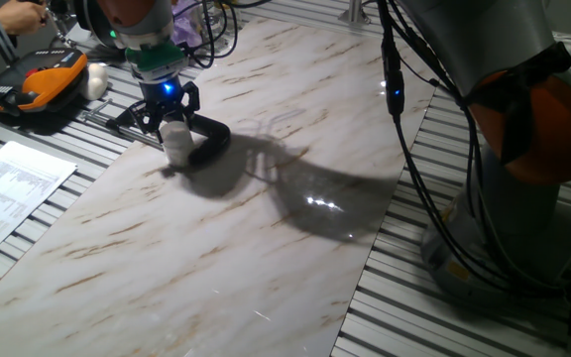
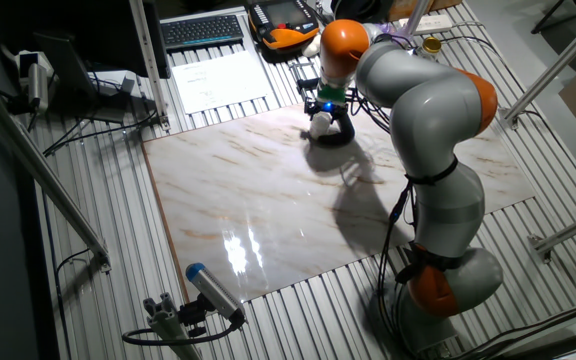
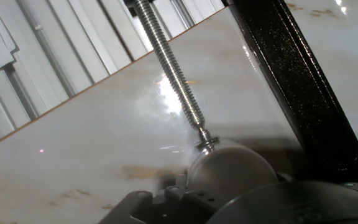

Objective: Unscrew the lid from the jar

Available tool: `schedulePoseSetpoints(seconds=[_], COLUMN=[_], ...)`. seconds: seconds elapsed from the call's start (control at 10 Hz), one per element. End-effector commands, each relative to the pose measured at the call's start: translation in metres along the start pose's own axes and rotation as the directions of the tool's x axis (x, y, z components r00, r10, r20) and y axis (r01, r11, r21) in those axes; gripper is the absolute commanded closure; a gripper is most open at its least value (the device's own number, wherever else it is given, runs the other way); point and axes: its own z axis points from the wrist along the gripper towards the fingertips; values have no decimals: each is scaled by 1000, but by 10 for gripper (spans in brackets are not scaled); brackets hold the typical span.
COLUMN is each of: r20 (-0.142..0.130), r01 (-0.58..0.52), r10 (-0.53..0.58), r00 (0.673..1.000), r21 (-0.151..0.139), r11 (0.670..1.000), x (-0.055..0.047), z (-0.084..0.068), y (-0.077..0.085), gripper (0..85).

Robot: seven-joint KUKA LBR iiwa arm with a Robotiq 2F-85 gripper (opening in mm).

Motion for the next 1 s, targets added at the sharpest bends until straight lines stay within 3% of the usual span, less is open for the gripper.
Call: schedulePoseSetpoints(seconds=[0.0,0.7,0.9], r20=[1,12,12], r01=[4,117,199], r10=[-4,-117,-199], r00=[1000,993,980], r21=[1,6,5], r11=[1000,993,980], x=[0,0,0], z=[0,-1,-1], y=[0,0,0], gripper=[340,340,340])
